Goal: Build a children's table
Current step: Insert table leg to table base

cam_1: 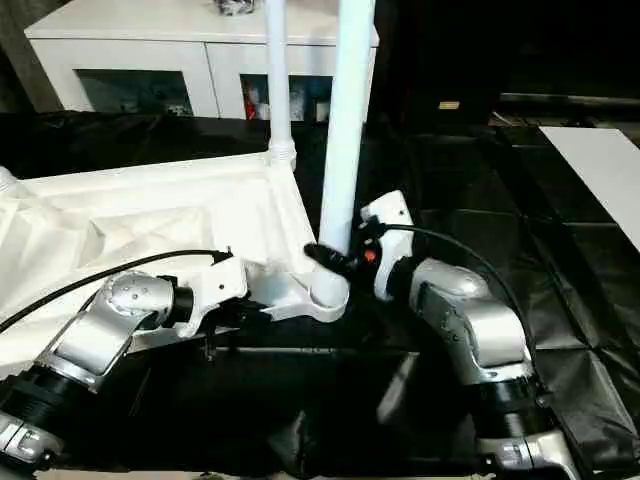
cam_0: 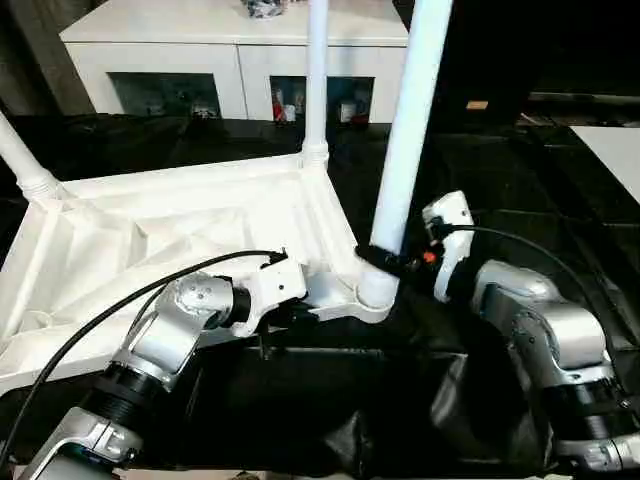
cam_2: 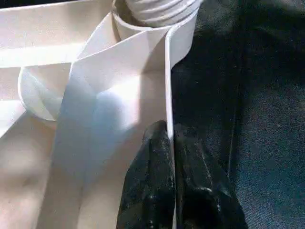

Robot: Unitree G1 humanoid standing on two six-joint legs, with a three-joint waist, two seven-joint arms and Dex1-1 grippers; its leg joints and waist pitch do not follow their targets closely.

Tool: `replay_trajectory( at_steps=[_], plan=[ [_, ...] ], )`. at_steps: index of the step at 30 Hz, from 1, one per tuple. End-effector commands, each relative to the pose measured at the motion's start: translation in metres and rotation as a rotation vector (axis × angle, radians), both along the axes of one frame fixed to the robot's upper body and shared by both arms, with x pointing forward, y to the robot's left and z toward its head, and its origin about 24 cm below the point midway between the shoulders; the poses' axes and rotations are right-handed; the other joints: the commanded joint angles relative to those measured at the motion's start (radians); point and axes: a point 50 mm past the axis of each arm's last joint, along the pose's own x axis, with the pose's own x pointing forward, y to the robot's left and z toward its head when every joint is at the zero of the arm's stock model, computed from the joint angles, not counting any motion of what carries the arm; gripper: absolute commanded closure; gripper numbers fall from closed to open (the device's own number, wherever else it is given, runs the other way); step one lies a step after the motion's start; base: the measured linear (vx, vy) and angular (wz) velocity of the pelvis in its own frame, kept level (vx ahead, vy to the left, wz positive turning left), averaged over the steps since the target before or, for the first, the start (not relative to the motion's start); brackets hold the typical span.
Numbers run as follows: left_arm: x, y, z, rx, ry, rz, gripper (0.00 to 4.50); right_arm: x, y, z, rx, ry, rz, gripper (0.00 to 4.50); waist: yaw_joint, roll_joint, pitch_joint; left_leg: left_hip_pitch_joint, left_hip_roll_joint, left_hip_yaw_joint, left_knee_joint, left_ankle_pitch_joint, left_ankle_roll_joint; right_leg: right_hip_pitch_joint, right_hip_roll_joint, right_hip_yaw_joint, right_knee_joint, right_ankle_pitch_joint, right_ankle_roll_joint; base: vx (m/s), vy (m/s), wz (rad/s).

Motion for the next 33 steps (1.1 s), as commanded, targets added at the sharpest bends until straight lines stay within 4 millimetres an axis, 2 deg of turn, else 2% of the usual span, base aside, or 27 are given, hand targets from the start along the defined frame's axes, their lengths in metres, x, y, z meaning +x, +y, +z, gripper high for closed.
replay_trajectory(
  at_steps=[1,2,7,12,13,15,21,25,28,29,31,33],
  plan=[
    [-0.007,-0.002,-0.012,0.039,0.044,-0.020,4.50,0.002,-0.001,-0.006,-0.052,0.047,0.018,2.64,0.000,-0.020,-0.057,0.009,0.056,-0.015,-0.070,-0.063,0.059,0.047,-0.083,0.047,-0.062,0.008,-0.258,0.000,0.000,0.00],
    [-0.007,-0.002,-0.012,0.045,0.041,-0.019,4.50,0.002,-0.001,-0.008,-0.062,0.058,0.016,2.64,0.002,-0.015,-0.056,0.011,0.057,-0.015,-0.070,-0.068,0.054,0.044,-0.084,0.048,-0.065,-0.006,-0.255,0.000,0.000,0.00],
    [-0.007,0.000,-0.012,0.047,0.039,-0.008,4.50,0.006,-0.003,-0.012,-0.076,0.081,-0.012,2.64,0.002,-0.021,-0.057,0.012,0.057,-0.015,-0.071,-0.070,0.040,0.044,-0.083,0.049,-0.063,0.007,-0.252,0.000,0.000,0.00],
    [-0.005,0.002,-0.011,0.053,0.032,-0.003,4.50,0.012,-0.004,-0.013,-0.028,0.078,-0.046,2.64,0.002,-0.020,-0.057,0.011,0.056,-0.015,-0.070,-0.078,0.037,0.046,-0.085,0.050,-0.064,0.011,-0.255,0.000,0.000,0.00],
    [-0.004,0.003,-0.010,0.053,0.029,0.001,4.50,0.012,-0.005,-0.014,0.001,0.084,-0.056,2.64,0.001,-0.016,-0.057,0.013,0.057,-0.015,-0.071,-0.079,0.035,0.044,-0.084,0.049,-0.065,0.008,-0.256,0.000,0.000,0.00],
    [-0.002,0.003,-0.009,0.051,0.009,0.012,4.50,0.011,-0.007,-0.016,0.043,0.088,-0.070,2.64,0.001,-0.018,-0.059,0.012,0.057,-0.016,-0.071,-0.074,0.036,0.046,-0.084,0.049,-0.062,0.021,-0.261,0.000,0.000,0.00],
    [0.002,0.003,-0.006,0.037,-0.013,0.038,4.50,0.000,-0.011,-0.027,0.146,0.076,-0.112,2.64,0.003,-0.019,-0.057,0.010,0.057,-0.016,-0.072,-0.085,0.041,0.046,-0.085,0.049,-0.064,0.013,-0.259,0.000,0.000,0.00],
    [0.004,0.004,-0.005,0.033,-0.024,0.047,4.50,-0.011,-0.013,-0.037,0.197,0.051,-0.158,2.64,0.004,-0.012,-0.056,0.013,0.058,-0.017,-0.075,-0.117,0.029,0.043,-0.086,0.049,-0.071,-0.029,-0.250,0.000,0.000,0.00],
    [0.006,0.005,-0.004,0.028,-0.036,0.058,4.50,-0.015,-0.013,-0.042,0.208,0.023,-0.199,2.64,0.002,-0.014,-0.055,0.012,0.057,-0.018,-0.076,-0.117,0.028,0.043,-0.084,0.049,-0.070,-0.029,-0.249,0.000,0.000,0.00],
    [0.007,0.006,-0.004,0.029,-0.044,0.062,4.50,-0.017,-0.014,-0.046,0.198,-0.010,-0.237,2.64,0.004,-0.005,-0.054,0.014,0.058,-0.017,-0.077,-0.131,0.023,0.039,-0.086,0.049,-0.074,-0.045,-0.246,0.000,0.000,0.00],
    [0.010,0.006,-0.003,0.032,-0.065,0.070,4.50,-0.022,-0.014,-0.049,0.212,-0.038,-0.269,2.64,0.004,-0.010,-0.054,0.012,0.058,-0.019,-0.080,-0.149,0.016,0.040,-0.087,0.050,-0.076,-0.062,-0.237,0.000,0.000,0.00],
    [0.010,0.007,-0.003,0.032,-0.064,0.071,4.50,-0.025,-0.012,-0.049,0.189,-0.064,-0.264,2.64,0.002,-0.007,-0.051,0.012,0.057,-0.020,-0.082,-0.170,0.011,0.039,-0.086,0.050,-0.080,-0.099,-0.231,0.000,0.000,0.00]
  ],
)
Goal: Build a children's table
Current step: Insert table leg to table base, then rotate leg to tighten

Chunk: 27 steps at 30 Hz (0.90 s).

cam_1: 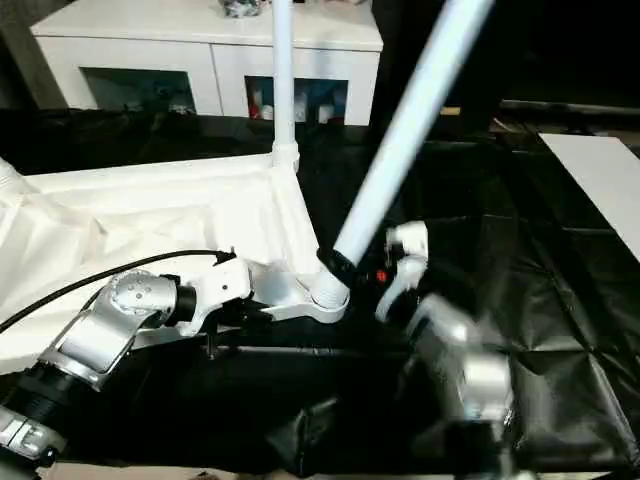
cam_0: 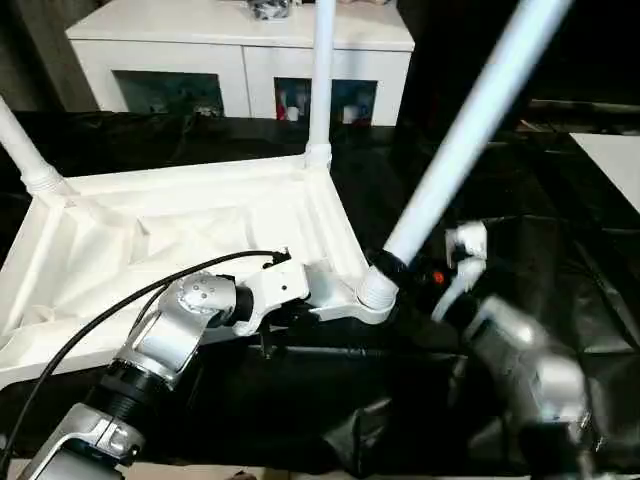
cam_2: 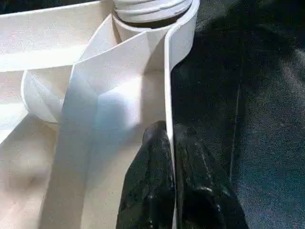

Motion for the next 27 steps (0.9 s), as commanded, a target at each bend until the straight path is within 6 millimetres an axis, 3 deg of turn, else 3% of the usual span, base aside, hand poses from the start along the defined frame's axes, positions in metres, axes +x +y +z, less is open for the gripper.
replay_trajectory(
  at_steps=[1,6,7,9,11,14,15,20,23,25,27],
  plan=[
    [0.006,0.008,-0.001,0.021,-0.033,0.068,4.50,-0.009,0.000,-0.013,-0.122,0.010,0.006,2.64,0.001,0.000,-0.047,0.011,0.059,-0.021,-0.083,-0.184,0.016,0.035,-0.085,0.049,-0.084,-0.131,-0.226,0.000,0.000,0.00],
    [0.007,0.008,0.000,0.029,-0.036,0.064,4.50,-0.014,0.008,-0.013,-0.260,-0.028,0.108,2.64,-0.001,0.000,-0.046,0.008,0.058,-0.023,-0.085,-0.187,0.013,0.036,-0.083,0.051,-0.087,-0.158,-0.201,0.000,0.000,0.00],
    [0.007,0.008,0.000,0.029,-0.036,0.062,4.50,-0.015,0.010,-0.014,-0.293,-0.028,0.141,2.64,-0.003,-0.007,-0.046,0.007,0.058,-0.022,-0.085,-0.185,0.016,0.036,-0.082,0.051,-0.088,-0.154,-0.201,0.000,0.000,0.00],
    [0.008,0.008,0.000,0.032,-0.038,0.058,4.50,-0.015,0.012,-0.015,-0.344,-0.033,0.185,2.64,-0.002,-0.003,-0.045,0.008,0.058,-0.021,-0.084,-0.183,0.021,0.035,-0.083,0.051,-0.087,-0.155,-0.202,0.000,0.000,0.00],
    [0.008,0.008,0.000,0.035,-0.040,0.054,4.50,-0.012,0.014,-0.014,-0.364,-0.020,0.222,2.64,-0.003,-0.011,-0.042,0.007,0.056,-0.021,-0.084,-0.192,0.027,0.033,-0.084,0.052,-0.091,-0.195,-0.198,0.000,0.000,0.00],
    [0.007,0.009,0.000,0.040,-0.034,0.041,4.50,-0.009,0.016,-0.014,-0.378,0.057,0.289,2.64,-0.004,-0.010,-0.041,0.010,0.058,-0.022,-0.085,-0.207,0.023,0.031,-0.084,0.052,-0.094,-0.234,-0.193,0.000,0.000,0.00],
    [0.007,0.009,0.000,0.040,-0.034,0.041,4.50,-0.009,0.016,-0.014,-0.378,0.057,0.289,2.64,-0.007,-0.015,-0.042,0.008,0.058,-0.023,-0.086,-0.202,0.024,0.033,-0.083,0.051,-0.092,-0.228,-0.194,0.000,0.000,0.00],
    [0.006,0.010,0.000,0.043,-0.031,0.031,4.50,-0.001,0.010,-0.021,-0.409,0.197,0.358,2.64,-0.008,-0.016,-0.045,0.009,0.059,-0.021,-0.082,-0.179,0.028,0.032,-0.085,0.052,-0.087,-0.166,-0.215,0.000,0.000,0.00],
    [0.005,0.011,0.000,0.048,-0.029,0.025,4.50,0.004,0.008,-0.023,-0.401,0.243,0.354,2.65,-0.007,-0.016,-0.045,0.010,0.060,-0.022,-0.085,-0.195,0.019,0.032,-0.085,0.051,-0.089,-0.177,-0.212,0.000,0.000,0.00],
    [0.005,0.012,0.000,0.054,-0.031,0.023,4.50,0.008,0.006,-0.024,-0.412,0.269,0.343,2.65,-0.011,-0.017,-0.042,0.012,0.059,-0.023,-0.088,-0.230,0.008,0.030,-0.085,0.050,-0.091,-0.219,-0.212,0.000,0.000,0.00],
    [0.005,0.012,0.000,0.055,-0.032,0.023,4.50,0.010,0.005,-0.025,-0.418,0.288,0.341,2.65,-0.014,-0.018,-0.035,0.017,0.060,-0.025,-0.091,-0.291,-0.008,0.025,-0.088,0.051,-0.102,-0.320,-0.196,0.000,0.000,0.00]
  ],
)
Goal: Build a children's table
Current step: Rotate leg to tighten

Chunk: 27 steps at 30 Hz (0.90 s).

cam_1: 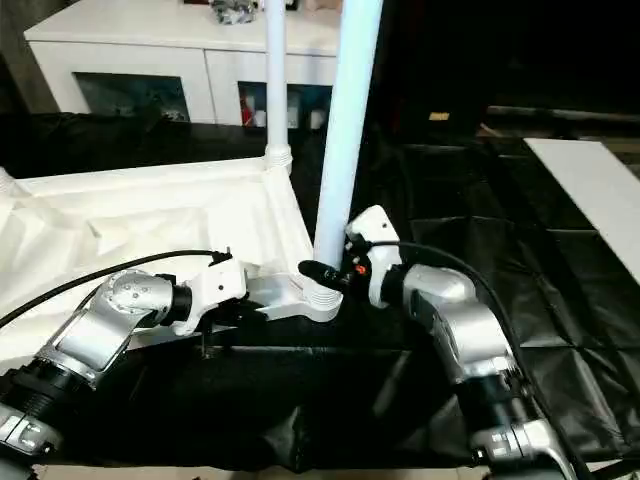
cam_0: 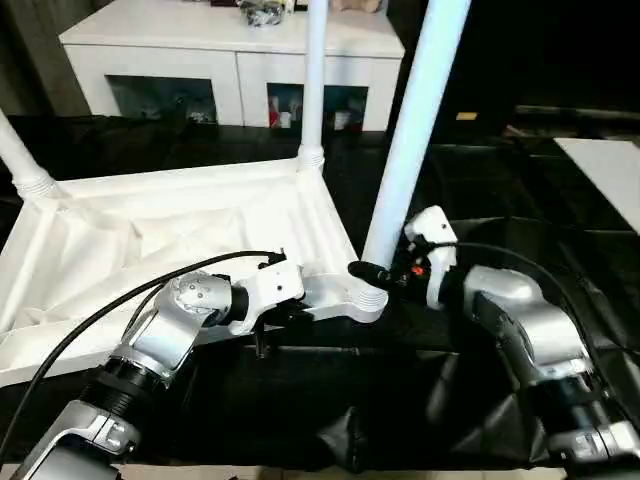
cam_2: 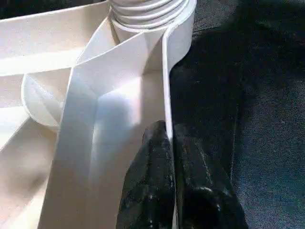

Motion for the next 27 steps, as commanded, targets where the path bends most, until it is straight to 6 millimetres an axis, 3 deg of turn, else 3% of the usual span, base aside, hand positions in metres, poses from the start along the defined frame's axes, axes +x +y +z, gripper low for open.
replay_trajectory(
  at_steps=[1,4,9,11,14,15,16,20,23,25,27],
  plan=[
    [0.003,0.006,0.002,0.028,-0.038,0.020,4.50,-0.015,-0.011,-0.049,-0.125,0.239,-0.027,2.65,-0.001,0.005,-0.029,0.009,0.060,-0.029,-0.090,-0.322,-0.019,0.014,-0.091,0.052,-0.105,-0.373,-0.186,0.000,0.000,0.00],
    [0.002,0.007,0.002,0.024,-0.033,0.026,4.50,-0.019,-0.010,-0.052,-0.139,0.236,-0.008,2.65,-0.004,0.005,-0.030,0.011,0.062,-0.032,-0.093,-0.340,-0.028,0.012,-0.091,0.054,-0.108,-0.387,-0.172,0.000,0.000,0.00],
    [0.002,0.013,-0.005,0.014,-0.005,0.102,4.50,-0.022,-0.006,-0.060,-0.142,0.230,-0.057,2.65,-0.006,0.006,-0.030,0.010,0.061,-0.030,-0.096,-0.332,-0.024,0.012,-0.089,0.055,-0.107,-0.349,-0.180,0.000,0.000,0.00],
    [0.004,0.015,-0.008,0.012,-0.001,0.151,4.50,-0.018,-0.006,-0.063,-0.151,0.220,-0.108,2.65,-0.010,0.004,-0.028,0.010,0.059,-0.033,-0.098,-0.357,-0.032,0.009,-0.091,0.053,-0.112,-0.420,-0.168,0.000,0.000,0.00],
    [0.009,0.013,-0.013,0.010,0.009,0.259,4.50,-0.003,-0.005,-0.069,-0.183,0.198,-0.348,2.65,-0.018,0.007,-0.023,0.012,0.057,-0.038,-0.099,-0.401,-0.046,0.000,-0.092,0.052,-0.121,-0.513,-0.146,0.000,0.000,0.00],
    [0.012,0.008,-0.014,-0.011,0.018,0.304,4.50,0.002,-0.003,-0.071,-0.190,0.195,-0.436,2.65,-0.030,0.008,-0.020,0.013,0.054,-0.048,-0.101,-0.449,-0.069,-0.003,-0.097,0.045,-0.129,-0.618,-0.111,-0.051,0.007,-0.11],
    [0.014,0.002,-0.015,-0.028,0.026,0.346,4.50,0.007,0.001,-0.072,-0.185,0.191,-0.517,2.65,-0.034,0.010,-0.020,0.015,0.053,-0.053,-0.103,-0.471,-0.076,-0.004,-0.096,0.040,-0.131,-0.640,-0.101,-0.055,0.024,-0.16],
    [0.025,-0.023,-0.014,-0.072,0.016,0.474,4.50,0.021,0.015,-0.069,-0.124,0.194,-0.745,2.65,-0.063,0.020,-0.019,0.031,0.051,-0.071,-0.113,-0.619,-0.081,-0.002,-0.089,0.016,-0.147,-0.594,-0.082,-0.034,0.037,-0.12],
    [0.027,-0.050,-0.013,-0.151,0.053,0.528,4.50,0.027,0.029,-0.067,-0.095,0.218,-0.835,2.65,-0.065,0.020,-0.020,0.036,0.046,-0.065,-0.115,-0.618,-0.066,-0.006,-0.089,0.018,-0.156,-0.545,-0.094,-0.031,0.056,-0.05],
    [0.027,-0.063,-0.011,-0.193,0.076,0.546,4.50,0.030,0.035,-0.067,-0.096,0.228,-0.865,2.65,-0.062,0.016,-0.019,0.037,0.042,-0.064,-0.114,-0.622,-0.054,-0.009,-0.090,0.015,-0.159,-0.552,-0.084,-0.009,0.026,-0.01],
    [0.027,-0.075,-0.009,-0.216,0.094,0.560,4.50,0.033,0.044,-0.065,-0.106,0.228,-0.894,2.65,-0.063,0.019,-0.023,0.033,0.044,-0.066,-0.116,-0.624,-0.050,-0.009,-0.094,0.016,-0.156,-0.523,-0.087,-0.009,0.026,-0.01]
  ],
)
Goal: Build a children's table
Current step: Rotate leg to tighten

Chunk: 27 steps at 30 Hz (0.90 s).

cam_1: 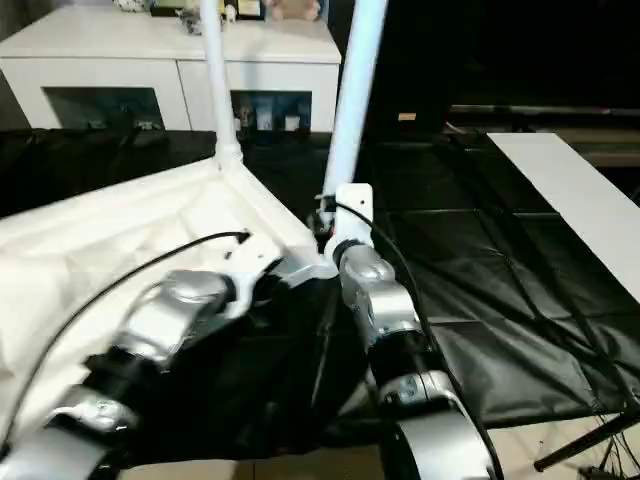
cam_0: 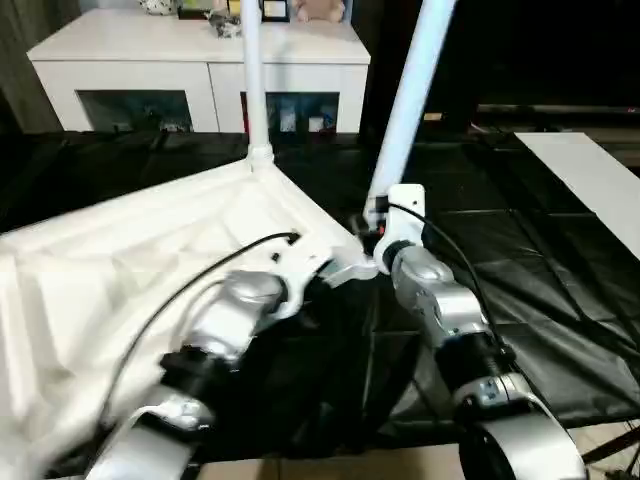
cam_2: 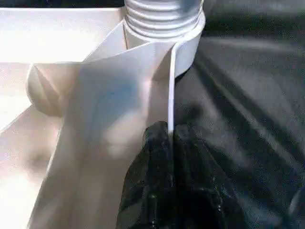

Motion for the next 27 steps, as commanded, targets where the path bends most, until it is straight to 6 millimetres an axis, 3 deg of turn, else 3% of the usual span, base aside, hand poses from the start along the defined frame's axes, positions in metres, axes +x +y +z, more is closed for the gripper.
replay_trajectory(
  at_steps=[1,4,6,9,11,13,15,16,17,19,20,21,23,24,25,26,27],
  plan=[
    [0.001,-0.013,0.004,-0.066,0.006,0.053,4.50,-0.019,0.000,-0.051,-0.032,0.245,-0.064,2.65,-0.007,0.007,-0.026,0.019,0.067,-0.048,-0.104,-0.615,-0.051,-0.015,-0.074,0.036,-0.094,-0.479,-0.104,0.000,0.000,0.00],
    [0.001,-0.010,0.003,-0.058,0.007,0.057,4.50,-0.017,0.001,-0.050,-0.050,0.239,-0.049,2.65,-0.007,0.004,-0.027,0.012,0.068,-0.042,-0.105,-0.588,-0.043,-0.016,-0.073,0.040,-0.091,-0.412,-0.120,0.000,0.000,0.00],
    [0.002,-0.005,0.002,-0.048,0.008,0.064,4.50,-0.017,0.002,-0.050,-0.062,0.241,-0.042,2.65,-0.007,0.002,-0.025,0.007,0.067,-0.042,-0.106,-0.577,-0.035,-0.012,-0.076,0.041,-0.091,-0.424,-0.120,0.000,0.000,0.00],
    [0.003,0.003,0.002,-0.024,0.008,0.073,4.50,-0.013,0.004,-0.047,-0.030,0.222,-0.032,2.65,-0.007,0.004,-0.025,0.009,0.067,-0.042,-0.106,-0.582,-0.035,-0.016,-0.077,0.042,-0.094,-0.454,-0.117,0.000,0.000,0.00],
    [0.004,0.006,0.002,-0.013,0.004,0.076,4.50,-0.009,0.004,-0.041,0.030,0.184,-0.033,1.95,-0.007,0.004,-0.025,0.010,0.068,-0.042,-0.105,-0.589,-0.033,-0.017,-0.080,0.040,-0.098,-0.474,-0.111,0.000,0.000,0.00],
    [0.004,0.007,0.003,-0.007,-0.001,0.070,4.50,-0.006,0.005,-0.035,0.034,0.149,-0.019,1.89,-0.008,0.003,-0.027,0.005,0.069,-0.044,-0.107,-0.578,-0.031,-0.012,-0.079,0.040,-0.096,-0.466,-0.111,0.000,0.000,0.00],
    [0.005,0.008,0.004,0.005,-0.014,0.057,4.50,-0.003,0.006,-0.029,0.044,0.114,0.000,1.61,-0.003,0.003,-0.033,-0.006,0.072,-0.040,-0.108,-0.517,-0.024,-0.004,-0.085,0.044,-0.090,-0.398,-0.130,0.000,0.000,0.00],
    [0.006,0.010,0.005,0.017,-0.029,0.033,4.50,0.000,0.005,-0.020,0.059,0.066,0.020,1.52,-0.002,-0.003,-0.038,-0.014,0.071,-0.036,-0.107,-0.445,-0.009,0.003,-0.083,0.046,-0.081,-0.337,-0.148,0.000,0.000,0.00],
    [0.006,0.011,0.007,0.027,-0.046,0.005,4.50,0.002,0.004,-0.010,0.076,0.011,0.048,1.48,0.007,0.000,-0.038,-0.009,0.072,-0.027,-0.102,-0.402,0.008,-0.005,-0.083,0.050,-0.082,-0.310,-0.162,0.000,0.000,0.00],
    [0.006,0.013,0.009,0.035,-0.064,-0.027,4.50,0.004,0.004,0.000,0.089,-0.046,0.088,1.42,0.012,-0.004,-0.037,-0.017,0.075,-0.020,-0.100,-0.353,0.030,0.000,-0.084,0.049,-0.081,-0.310,-0.168,0.000,0.000,0.00],
    [0.004,0.016,0.011,0.044,-0.083,-0.080,4.50,0.004,0.000,0.008,0.104,-0.077,0.119,1.17,0.015,-0.011,-0.036,-0.020,0.076,-0.017,-0.100,-0.339,0.035,0.001,-0.083,0.046,-0.084,-0.355,-0.159,0.000,0.000,0.00],
    [0.003,0.021,0.012,0.052,-0.076,-0.098,4.50,0.002,-0.006,0.017,0.109,-0.112,0.152,1.08,0.024,-0.008,-0.040,-0.019,0.076,-0.015,-0.097,-0.304,0.038,0.000,-0.085,0.050,-0.082,-0.352,-0.149,0.000,0.000,0.00],
    [0.002,0.025,0.012,0.058,-0.068,-0.105,4.50,0.001,-0.011,0.022,0.111,-0.131,0.172,1.00,0.035,-0.007,-0.043,-0.020,0.081,-0.011,-0.095,-0.229,0.050,0.000,-0.079,0.050,-0.071,-0.265,-0.157,0.009,-0.050,-0.01],
    [-0.002,0.029,0.014,0.065,-0.073,-0.175,4.50,-0.005,-0.016,0.027,0.098,-0.152,0.243,1.00,0.034,-0.001,-0.040,-0.017,0.081,-0.005,-0.095,-0.252,0.047,-0.008,-0.075,0.048,-0.073,-0.285,-0.174,0.020,-0.054,0.01],
    [-0.002,0.029,0.014,0.065,-0.073,-0.175,4.50,-0.005,-0.016,0.027,0.098,-0.152,0.243,0.85,0.040,-0.002,-0.038,-0.016,0.079,-0.004,-0.095,-0.275,0.048,-0.008,-0.075,0.046,-0.079,-0.312,-0.168,0.000,0.000,0.00],
    [-0.006,0.033,0.015,0.077,-0.073,-0.245,4.50,-0.013,-0.023,0.029,0.092,-0.150,0.324,0.85,0.042,0.004,-0.042,-0.021,0.082,-0.004,-0.094,-0.267,0.034,-0.005,-0.077,0.048,-0.072,-0.301,-0.171,0.000,0.000,0.00],
    [-0.012,0.036,0.016,0.080,-0.069,-0.347,4.50,-0.023,-0.029,0.031,0.084,-0.144,0.424,0.85,0.049,0.003,-0.042,-0.023,0.082,-0.004,-0.095,-0.249,0.036,0.001,-0.072,0.046,-0.073,-0.278,-0.163,0.060,-0.042,-0.01]
  ],
)
